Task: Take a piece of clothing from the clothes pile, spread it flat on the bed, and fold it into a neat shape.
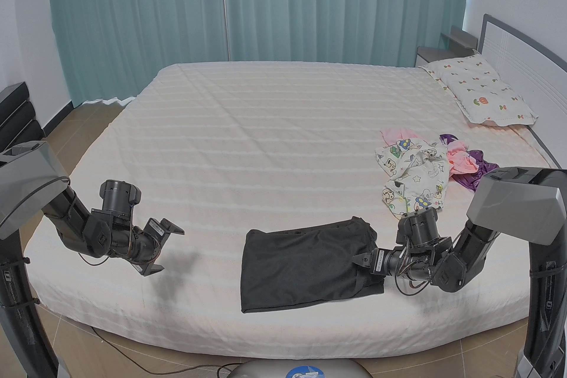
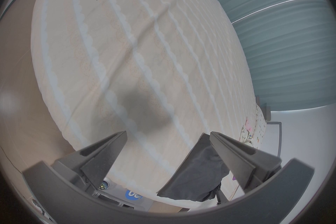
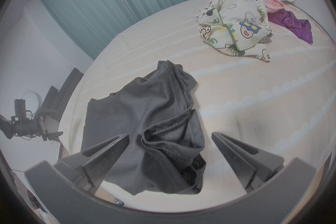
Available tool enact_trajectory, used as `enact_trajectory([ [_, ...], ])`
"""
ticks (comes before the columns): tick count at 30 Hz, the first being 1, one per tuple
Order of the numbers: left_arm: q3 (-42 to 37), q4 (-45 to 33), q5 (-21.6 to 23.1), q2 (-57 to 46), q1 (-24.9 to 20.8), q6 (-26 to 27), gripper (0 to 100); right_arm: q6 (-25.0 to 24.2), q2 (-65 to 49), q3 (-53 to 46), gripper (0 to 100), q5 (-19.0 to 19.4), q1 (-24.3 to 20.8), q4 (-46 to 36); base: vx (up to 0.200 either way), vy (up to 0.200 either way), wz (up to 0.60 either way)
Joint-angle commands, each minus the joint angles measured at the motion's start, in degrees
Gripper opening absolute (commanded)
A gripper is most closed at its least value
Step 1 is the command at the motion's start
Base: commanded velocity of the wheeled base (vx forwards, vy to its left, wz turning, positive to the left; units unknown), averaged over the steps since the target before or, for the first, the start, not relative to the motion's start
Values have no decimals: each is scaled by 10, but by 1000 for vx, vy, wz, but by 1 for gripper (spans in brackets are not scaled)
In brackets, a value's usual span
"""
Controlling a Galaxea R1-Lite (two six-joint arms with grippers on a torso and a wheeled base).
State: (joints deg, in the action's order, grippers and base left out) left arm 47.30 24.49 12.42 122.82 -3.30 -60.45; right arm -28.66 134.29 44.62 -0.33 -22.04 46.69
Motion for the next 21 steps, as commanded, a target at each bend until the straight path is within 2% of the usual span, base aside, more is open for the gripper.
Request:
enact_trajectory([
  [1,0,0,0,2,0,0,100,1,13,16,100,-14,-5,-18,0,0,0],
  [5,0,0,0,2,-1,0,100,18,8,3,100,-32,0,-35,0,0,0],
  [7,0,0,0,2,-1,0,100,46,8,-21,100,-36,4,-33,0,0,0],
  [11,1,0,0,2,-1,0,100,99,8,-50,100,-71,10,-22,0,0,0],
  [20,1,0,0,2,-1,0,100,108,-20,-83,100,-78,28,-12,0,0,0],
  [21,1,0,0,2,-1,0,100,127,-21,-88,100,-78,37,-17,0,0,0],
])
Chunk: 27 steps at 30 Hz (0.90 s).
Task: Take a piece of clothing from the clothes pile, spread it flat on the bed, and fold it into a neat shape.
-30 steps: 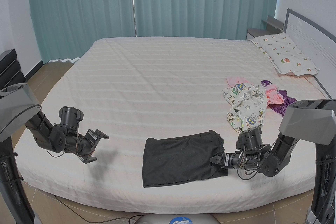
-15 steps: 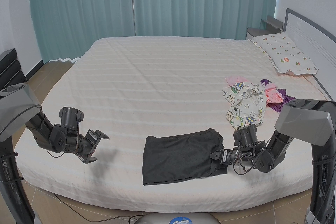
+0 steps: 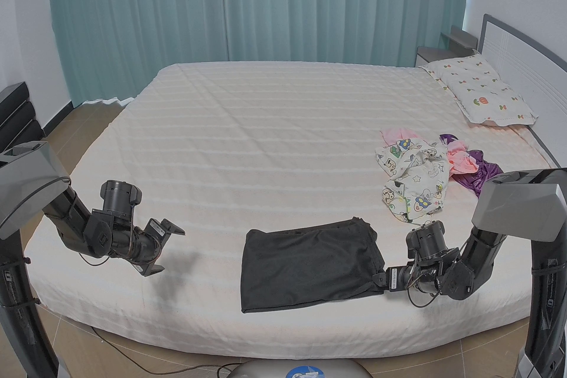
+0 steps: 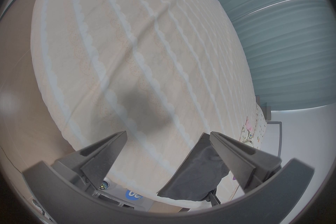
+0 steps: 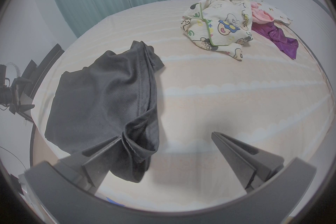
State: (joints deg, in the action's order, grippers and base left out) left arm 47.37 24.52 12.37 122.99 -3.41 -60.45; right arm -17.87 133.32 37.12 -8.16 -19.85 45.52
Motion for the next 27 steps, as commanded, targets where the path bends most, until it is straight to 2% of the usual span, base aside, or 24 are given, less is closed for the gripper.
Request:
enact_trajectory([
  [1,0,0,0,1,0,0,100,31,-12,-17,100,0,23,-5,0,0,0],
  [8,0,0,0,1,0,0,100,31,-29,-13,100,11,31,4,0,0,0],
  [13,0,0,0,1,-1,0,100,-53,-39,14,100,90,22,5,0,0,0],
  [16,0,0,0,1,-1,0,100,-71,-20,34,100,95,18,1,0,0,0],
  [22,0,0,0,1,-1,0,100,-74,27,64,100,93,8,-3,0,0,0],
  [23,0,0,0,1,-1,0,100,-73,32,63,0,92,6,-4,0,0,0],
  [27,0,0,0,1,-1,0,100,-74,29,63,0,92,6,-10,0,0,0],
])
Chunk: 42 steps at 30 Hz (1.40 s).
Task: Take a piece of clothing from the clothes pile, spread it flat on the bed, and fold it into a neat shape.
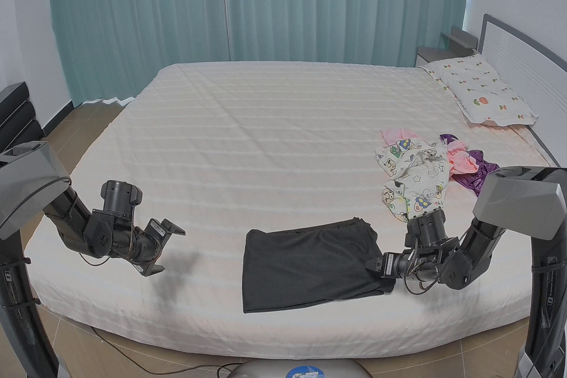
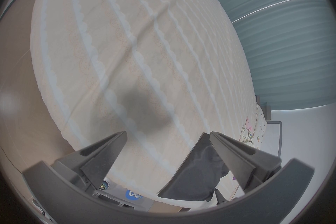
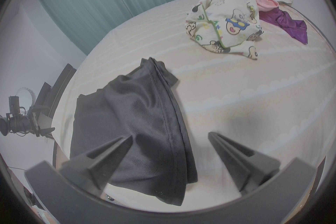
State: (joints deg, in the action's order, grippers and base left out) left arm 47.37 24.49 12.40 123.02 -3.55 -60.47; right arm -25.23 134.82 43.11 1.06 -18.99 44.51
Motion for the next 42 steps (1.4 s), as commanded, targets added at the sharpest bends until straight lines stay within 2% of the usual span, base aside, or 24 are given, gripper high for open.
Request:
enact_trajectory([
  [1,0,0,0,0,0,0,100,0,6,0,0,-2,-2,-1,0,0,0],
  [11,0,0,0,1,0,0,100,0,-46,-36,0,1,-1,-6,0,0,0],
  [13,0,0,0,1,0,0,100,2,-54,-37,0,3,3,-36,0,0,0],
  [17,0,0,0,1,0,0,100,4,-48,-33,0,3,4,-42,0,0,0],
  [18,0,0,0,1,0,0,100,6,-45,-31,100,3,2,-42,0,0,0],
  [26,0,1,0,0,0,0,100,-10,-63,-20,100,7,4,-29,25,0,0],
  [29,0,0,0,0,0,1,100,-60,-54,15,100,8,6,-15,200,0,0],
  [30,0,0,0,0,0,1,100,-60,-54,15,100,8,6,-15,200,0,0],
  [32,-1,0,0,0,0,7,100,-104,-17,71,100,3,7,-13,200,0,0],
  [37,-2,0,-1,1,0,8,100,-111,34,131,100,2,9,-14,200,0,0],
  [42,-2,0,-1,1,-1,8,100,-113,59,160,100,3,9,-16,0,0,0],
])
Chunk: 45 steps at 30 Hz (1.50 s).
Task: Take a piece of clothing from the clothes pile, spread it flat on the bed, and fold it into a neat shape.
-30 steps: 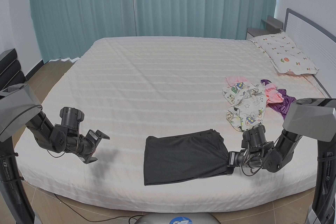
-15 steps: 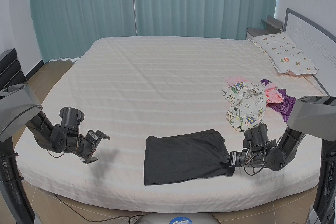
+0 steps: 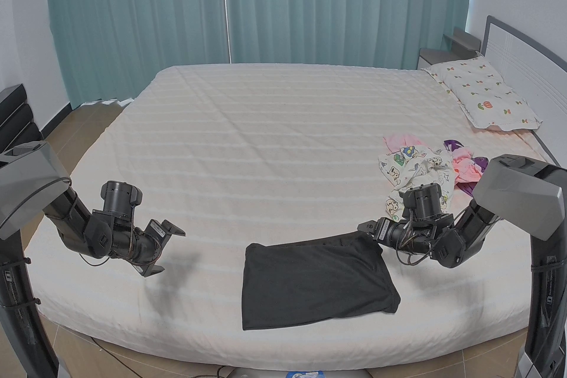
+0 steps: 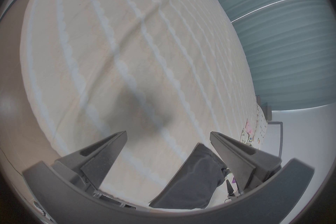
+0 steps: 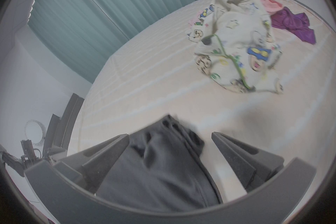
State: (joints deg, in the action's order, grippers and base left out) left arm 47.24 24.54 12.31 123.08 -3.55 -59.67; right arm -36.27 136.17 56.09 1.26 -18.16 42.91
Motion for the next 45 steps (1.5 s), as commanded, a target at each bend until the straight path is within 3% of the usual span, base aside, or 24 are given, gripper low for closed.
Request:
enact_trajectory([
  [1,0,1,0,1,-1,0,100,-3,46,31,100,2,1,-1,0,0,0],
  [8,0,0,0,1,-1,0,100,-3,46,30,100,2,1,-1,0,0,0],
  [9,0,0,0,1,-1,0,100,-3,45,28,0,2,1,-1,0,0,0],
  [28,0,0,0,1,-1,0,100,-6,16,2,0,0,15,0,0,0,0],
  [32,0,0,0,1,-1,0,100,-39,17,12,0,0,21,-2,0,0,0],
  [45,0,0,0,1,-1,0,100,-40,34,22,0,-3,31,-12,0,0,0],
])
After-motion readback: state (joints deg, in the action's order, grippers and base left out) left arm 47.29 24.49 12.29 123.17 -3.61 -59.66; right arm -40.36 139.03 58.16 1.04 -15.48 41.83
